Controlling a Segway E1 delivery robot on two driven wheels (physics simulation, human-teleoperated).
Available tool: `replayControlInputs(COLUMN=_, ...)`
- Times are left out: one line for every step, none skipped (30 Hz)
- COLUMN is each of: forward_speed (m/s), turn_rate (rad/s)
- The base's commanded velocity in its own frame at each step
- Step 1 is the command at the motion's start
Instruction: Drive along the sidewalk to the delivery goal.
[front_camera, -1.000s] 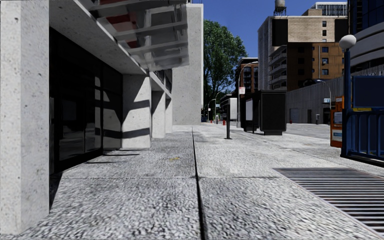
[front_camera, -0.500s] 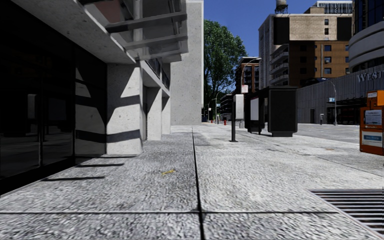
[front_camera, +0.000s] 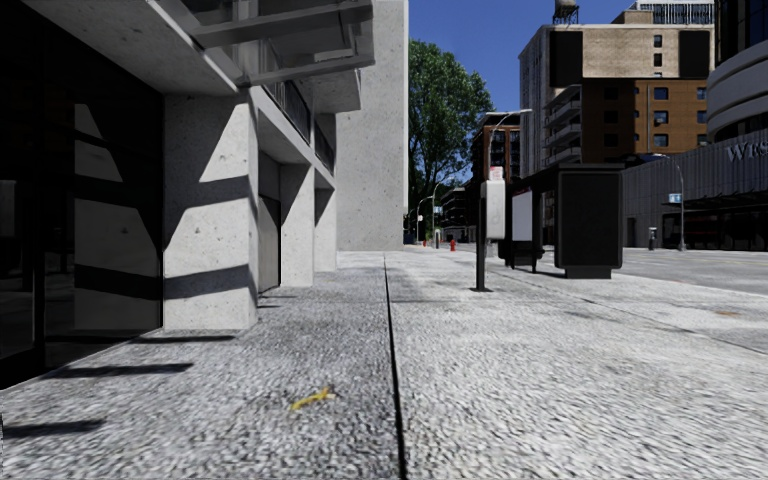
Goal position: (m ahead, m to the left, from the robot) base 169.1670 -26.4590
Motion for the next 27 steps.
replayControlInputs(forward_speed=2.00, turn_rate=0.00)
replayControlInputs(forward_speed=2.00, turn_rate=0.00)
replayControlInputs(forward_speed=2.00, turn_rate=0.00)
replayControlInputs(forward_speed=2.00, turn_rate=0.00)
replayControlInputs(forward_speed=2.00, turn_rate=0.00)
replayControlInputs(forward_speed=2.00, turn_rate=0.00)
replayControlInputs(forward_speed=2.00, turn_rate=0.00)
replayControlInputs(forward_speed=2.00, turn_rate=0.00)
replayControlInputs(forward_speed=2.00, turn_rate=0.00)
replayControlInputs(forward_speed=2.00, turn_rate=0.00)
replayControlInputs(forward_speed=2.00, turn_rate=0.00)
replayControlInputs(forward_speed=2.00, turn_rate=0.00)
replayControlInputs(forward_speed=2.00, turn_rate=0.00)
replayControlInputs(forward_speed=2.00, turn_rate=0.00)
replayControlInputs(forward_speed=2.00, turn_rate=0.00)
replayControlInputs(forward_speed=2.00, turn_rate=0.00)
replayControlInputs(forward_speed=2.00, turn_rate=0.00)
replayControlInputs(forward_speed=2.00, turn_rate=0.00)
replayControlInputs(forward_speed=2.00, turn_rate=0.00)
replayControlInputs(forward_speed=2.00, turn_rate=0.00)
replayControlInputs(forward_speed=2.00, turn_rate=0.00)
replayControlInputs(forward_speed=2.00, turn_rate=0.00)
replayControlInputs(forward_speed=2.00, turn_rate=0.00)
replayControlInputs(forward_speed=2.00, turn_rate=0.00)
replayControlInputs(forward_speed=2.00, turn_rate=0.00)
replayControlInputs(forward_speed=2.00, turn_rate=0.00)
replayControlInputs(forward_speed=2.00, turn_rate=0.00)
